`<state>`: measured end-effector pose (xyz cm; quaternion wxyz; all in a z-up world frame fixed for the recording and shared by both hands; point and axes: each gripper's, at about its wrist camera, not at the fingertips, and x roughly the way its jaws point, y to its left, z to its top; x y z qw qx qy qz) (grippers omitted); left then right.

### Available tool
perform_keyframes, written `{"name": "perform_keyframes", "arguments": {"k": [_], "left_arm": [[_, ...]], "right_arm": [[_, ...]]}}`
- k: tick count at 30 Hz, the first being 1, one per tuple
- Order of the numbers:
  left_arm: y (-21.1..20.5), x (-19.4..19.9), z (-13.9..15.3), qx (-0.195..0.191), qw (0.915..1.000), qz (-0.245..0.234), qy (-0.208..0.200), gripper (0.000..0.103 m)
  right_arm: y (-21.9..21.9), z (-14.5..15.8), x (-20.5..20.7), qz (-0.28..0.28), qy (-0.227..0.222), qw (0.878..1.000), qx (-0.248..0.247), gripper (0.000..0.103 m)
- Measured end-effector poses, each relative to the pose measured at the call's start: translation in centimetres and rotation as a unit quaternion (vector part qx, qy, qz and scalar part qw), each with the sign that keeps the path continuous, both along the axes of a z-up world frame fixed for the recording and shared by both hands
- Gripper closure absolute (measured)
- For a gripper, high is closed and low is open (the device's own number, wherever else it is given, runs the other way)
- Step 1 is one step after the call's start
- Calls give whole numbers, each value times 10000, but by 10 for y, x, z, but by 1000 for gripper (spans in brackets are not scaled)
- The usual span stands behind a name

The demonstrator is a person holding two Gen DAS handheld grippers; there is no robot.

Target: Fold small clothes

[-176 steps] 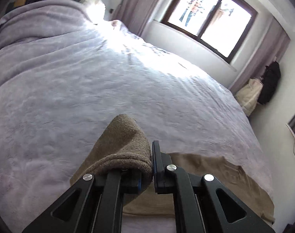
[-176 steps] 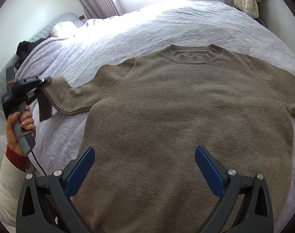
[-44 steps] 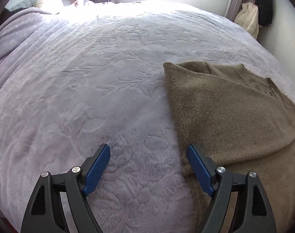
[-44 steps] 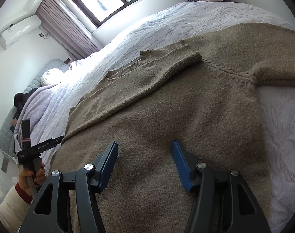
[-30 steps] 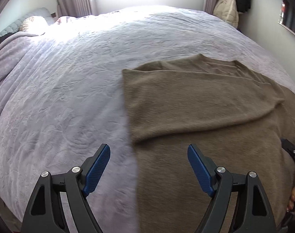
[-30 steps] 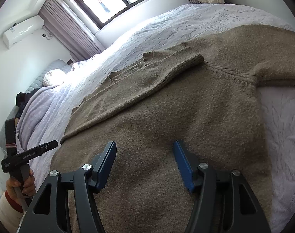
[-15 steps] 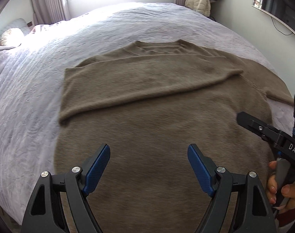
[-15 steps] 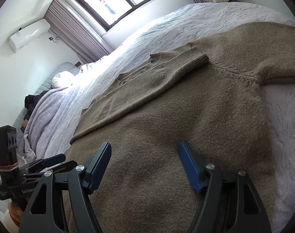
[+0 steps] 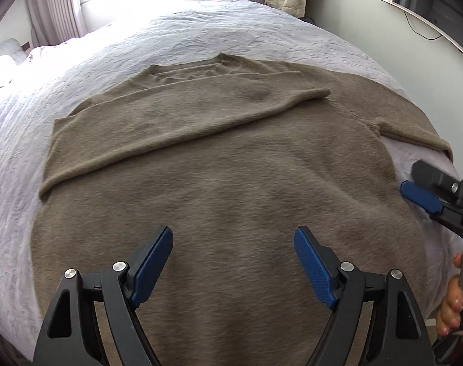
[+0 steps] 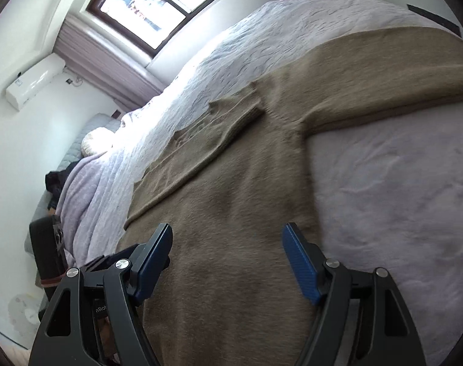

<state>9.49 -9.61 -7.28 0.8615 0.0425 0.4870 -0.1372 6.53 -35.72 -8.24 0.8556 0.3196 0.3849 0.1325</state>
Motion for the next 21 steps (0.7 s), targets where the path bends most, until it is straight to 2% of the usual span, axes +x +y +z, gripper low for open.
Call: {"name": "perform_keyframes", "arguments": {"k": [5, 8, 11, 15, 19, 21], "left_arm": [[-21, -1, -3, 74, 9999, -79, -35, 20], [-25, 1, -5, 104, 9999, -63, -53, 20], [-25, 3, -4, 66, 10000, -30, -32, 20], [-24, 9, -3, 25, 10000, 1, -43, 20], [-23, 17, -5, 12, 10000, 20, -44, 20], [-21, 20, -7, 1, 10000, 28, -22, 20]], "right_arm": [[-65, 4, -11, -848, -68, 9959, 317, 25], [-100, 6, -13, -1396, -110, 9886, 548, 25], [-130, 6, -12, -2029, -54, 9759, 799, 26], [-162, 2, -10, -2819, -24, 9514, 1242, 27], [-182, -5, -5, -3239, -118, 9348, 1452, 27], [-187, -4, -2, -3368, -104, 9310, 1401, 35]]}}
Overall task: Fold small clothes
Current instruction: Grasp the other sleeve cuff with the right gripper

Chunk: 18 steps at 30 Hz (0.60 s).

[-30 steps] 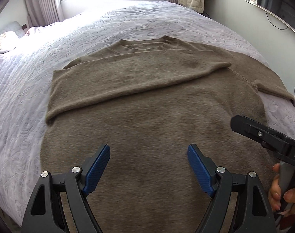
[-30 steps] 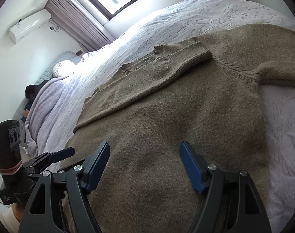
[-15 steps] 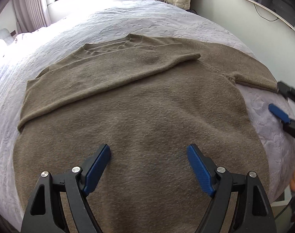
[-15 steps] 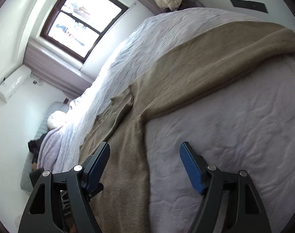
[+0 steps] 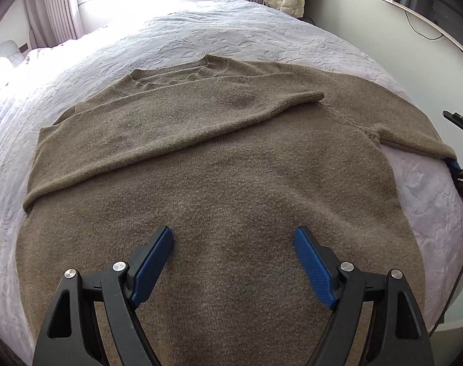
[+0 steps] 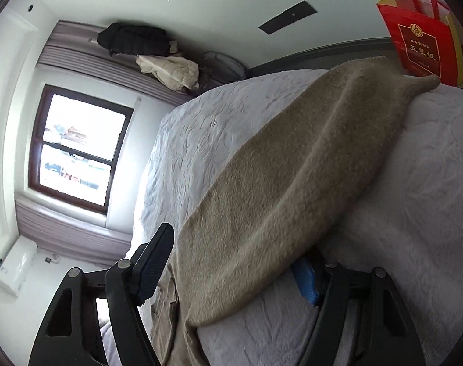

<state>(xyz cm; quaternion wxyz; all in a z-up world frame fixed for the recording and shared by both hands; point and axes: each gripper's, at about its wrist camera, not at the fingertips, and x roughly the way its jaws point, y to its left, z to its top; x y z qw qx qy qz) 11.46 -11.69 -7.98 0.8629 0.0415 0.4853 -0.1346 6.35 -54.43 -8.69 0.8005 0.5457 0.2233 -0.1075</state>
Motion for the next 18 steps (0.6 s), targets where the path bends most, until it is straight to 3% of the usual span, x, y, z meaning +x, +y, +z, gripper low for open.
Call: {"name": "perform_keyframes", "arguments": {"k": [1, 2, 4, 11, 14, 18], "left_arm": [[2, 2, 0, -17, 10000, 9, 0, 20], [4, 3, 0, -28, 10000, 22, -5, 20], [8, 6, 2, -73, 10000, 58, -19, 20], [41, 24, 9, -193, 9989, 399, -152, 20], [64, 31, 8, -217, 9978, 608, -173, 20], [94, 35, 7, -274, 9959, 835, -198, 20]], "right_arm": [[-3, 1, 2, -21, 14, 10000, -35, 47], [-4, 3, 4, -27, 34, 10000, -78, 66], [-3, 9, 9, -27, 33, 9998, -185, 86], [44, 60, 53, 565, -189, 9930, -1023, 88], [96, 89, 85, 1215, -321, 9781, -1661, 88], [187, 117, 130, 2261, -508, 9403, -2492, 87]]}}
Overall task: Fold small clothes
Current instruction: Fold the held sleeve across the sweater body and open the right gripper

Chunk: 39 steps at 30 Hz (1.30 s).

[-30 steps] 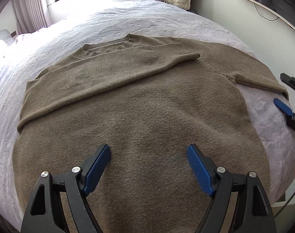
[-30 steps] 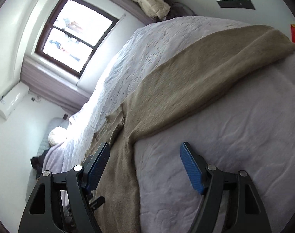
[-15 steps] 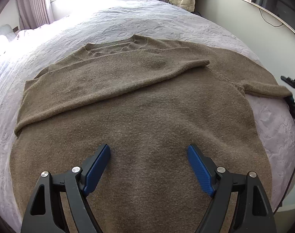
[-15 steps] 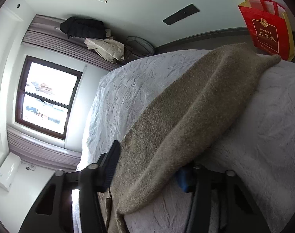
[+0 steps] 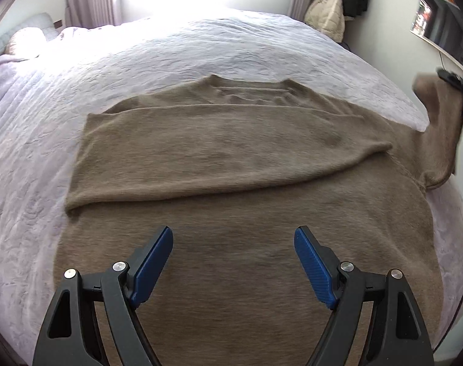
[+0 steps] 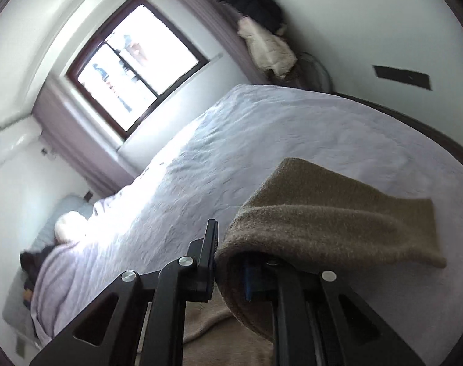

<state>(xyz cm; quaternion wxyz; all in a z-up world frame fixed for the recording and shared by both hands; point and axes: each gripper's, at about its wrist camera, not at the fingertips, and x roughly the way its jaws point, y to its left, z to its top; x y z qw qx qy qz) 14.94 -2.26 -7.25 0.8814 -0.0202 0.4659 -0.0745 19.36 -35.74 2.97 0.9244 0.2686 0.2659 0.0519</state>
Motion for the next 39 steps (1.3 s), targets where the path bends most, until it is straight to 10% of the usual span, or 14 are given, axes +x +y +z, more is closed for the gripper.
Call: {"name": "perform_keyframes", "arguments": {"k": [6, 12, 14, 23, 25, 27, 31, 36, 39], "left_arm": [[47, 6, -4, -74, 9992, 397, -84, 20], [74, 3, -28, -20, 9989, 473, 10, 20], [73, 0, -30, 57, 9991, 405, -98, 20], [75, -1, -36, -59, 9993, 326, -188, 11], [76, -4, -33, -121, 9992, 343, -178, 11], [81, -8, -30, -217, 9990, 359, -160, 11], [95, -19, -25, -347, 9981, 476, -182, 11], [105, -24, -25, -360, 9976, 560, -166, 11], [106, -29, -26, -322, 9980, 519, -155, 11]], "right_arm": [[153, -21, 44, 1844, 273, 9769, -1046, 85], [227, -112, 56, 2630, 1552, 9364, -1727, 73], [211, -129, 63, 2643, 1782, 9375, -1395, 54], [108, -113, 62, 1140, 1856, 9721, 873, 44], [86, -121, 66, 679, 1945, 9695, 1327, 54], [88, -120, 74, 629, 1993, 9705, 1205, 92], [150, -83, 78, 1712, 1310, 9762, 226, 92], [262, -77, 71, 3629, 1281, 9206, -665, 89], [299, -94, 65, 3810, 1540, 9040, -1178, 55]]}}
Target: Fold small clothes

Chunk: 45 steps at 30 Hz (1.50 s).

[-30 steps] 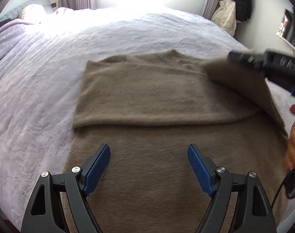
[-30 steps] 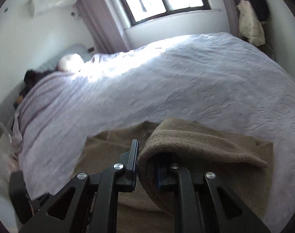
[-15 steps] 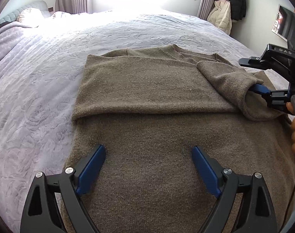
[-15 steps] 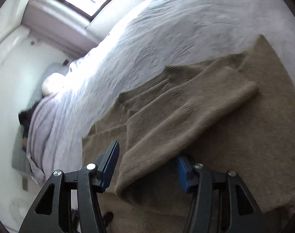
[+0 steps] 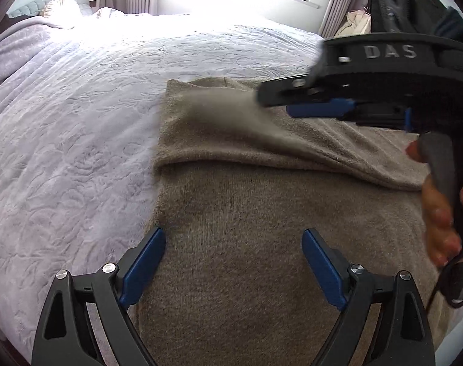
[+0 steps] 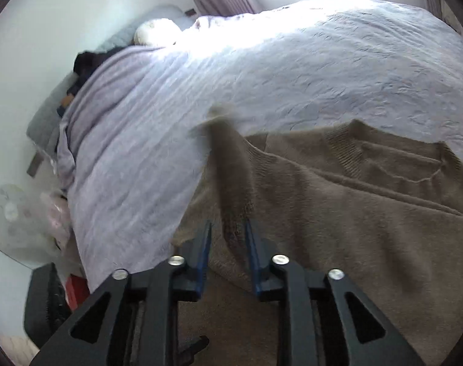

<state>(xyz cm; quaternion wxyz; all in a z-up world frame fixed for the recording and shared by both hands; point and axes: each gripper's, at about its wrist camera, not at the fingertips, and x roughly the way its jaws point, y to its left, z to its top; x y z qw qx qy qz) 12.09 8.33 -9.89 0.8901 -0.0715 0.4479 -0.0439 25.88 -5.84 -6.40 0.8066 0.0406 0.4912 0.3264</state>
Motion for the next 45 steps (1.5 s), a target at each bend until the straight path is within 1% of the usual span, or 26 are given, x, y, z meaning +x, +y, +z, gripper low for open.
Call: {"name": "perform_keyframes", "arguments": {"k": [1, 5, 8, 11, 14, 16, 18, 20, 21, 22, 23, 24, 25, 28, 29, 30, 31, 32, 34, 35, 36, 39, 41, 42, 44, 45], "left_arm": [[0, -2, 1, 20, 10000, -27, -14, 11], [3, -11, 7, 74, 9999, -89, -68, 11], [7, -6, 19, 118, 9997, -48, -219, 11], [12, 12, 32, 217, 9990, 64, -391, 11], [14, 37, 40, 263, 9984, 182, -457, 11], [10, 60, 45, 350, 9981, 173, -469, 11], [3, 78, 44, 596, 9973, 170, -395, 11], [-1, 95, 37, 803, 9962, 213, -250, 11], [-1, 101, 30, 852, 9960, 228, -113, 11], [-1, 106, 21, 873, 9959, 240, 80, 11], [-1, 108, 14, 885, 9955, 249, 213, 11], [1, 107, 8, 859, 9955, 254, 299, 11], [1, 106, 6, 812, 9960, 258, 281, 11], [3, 98, 3, 793, 9964, 189, 231, 11], [2, 96, 2, 817, 9963, 152, 218, 11], [-2, 96, 1, 846, 9962, 115, 197, 11], [-3, 95, 0, 874, 9960, 97, 179, 11], [-5, 93, 0, 907, 9957, 87, 156, 11], [-4, 88, 1, 926, 9956, 47, 117, 11], [-2, 86, 3, 912, 9958, 15, 115, 11], [0, 86, 6, 869, 9961, -9, 126, 11], [13, 81, 14, 658, 9977, -81, 164, 11], [23, 77, 19, 324, 9992, -214, 122, 11], [29, 77, 21, 101, 9993, -333, 130, 11], [32, 81, 23, -165, 9981, -561, 200, 11], [32, 85, 22, -304, 9967, -708, 267, 11]], "right_arm": [[-1, -3, -2, -43, 34, 10000, 18, 48], [-34, -4, -14, -484, 282, 9969, 545, 48], [-81, 3, -36, -966, 260, 9926, 689, 48], [-138, 6, -60, -1682, 321, 9825, 728, 48], [-197, 2, -83, -2425, 461, 9648, 902, 48], [-229, -5, -91, -2877, 601, 9502, 1035, 48], [-252, -14, -91, -3292, 755, 9322, 1301, 48], [-268, -23, -86, -3551, 848, 9160, 1664, 49], [-274, -28, -82, -3688, 868, 9076, 1808, 52], [-278, -33, -78, -3829, 878, 9005, 1866, 72], [-281, -34, -74, -3929, 887, 8971, 1816, 95], [-284, -33, -71, -3980, 811, 8966, 1764, 95], [-285, -28, -71, -3959, 619, 8998, 1728, 95], [-283, -11, -72, -3665, 9, 9208, 1332, 96], [-283, -12, -73, -3611, -25, 9255, 1141, 95], [-285, -19, -71, -3606, 56, 9275, 980, 95], [-289, -31, -70, -3626, 246, 9265, 979, 95], [-296, -42, -72, -3674, 411, 9217, 1177, 97], [-310, -55, -78, -3815, 607, 9043, 1819, 97], [-314, -55, -81, -3840, 656, 9001, 1952, 95], [-315, -54, -83, -3821, 687, 8999, 1988, 93], [-311, -46, -90, -3730, 712, 9064, 1851, 87], [-309, -41, -99, -3667, 682, 9099, 1816, 76], [-306, -38, -104, -3618, 641, 9124, 1806, 73], [-299, -33, -114, -3509, 544, 9173, 1801, 62], [-292, -31, -118, -3413, 475, 9210, 1817, 60]]}}
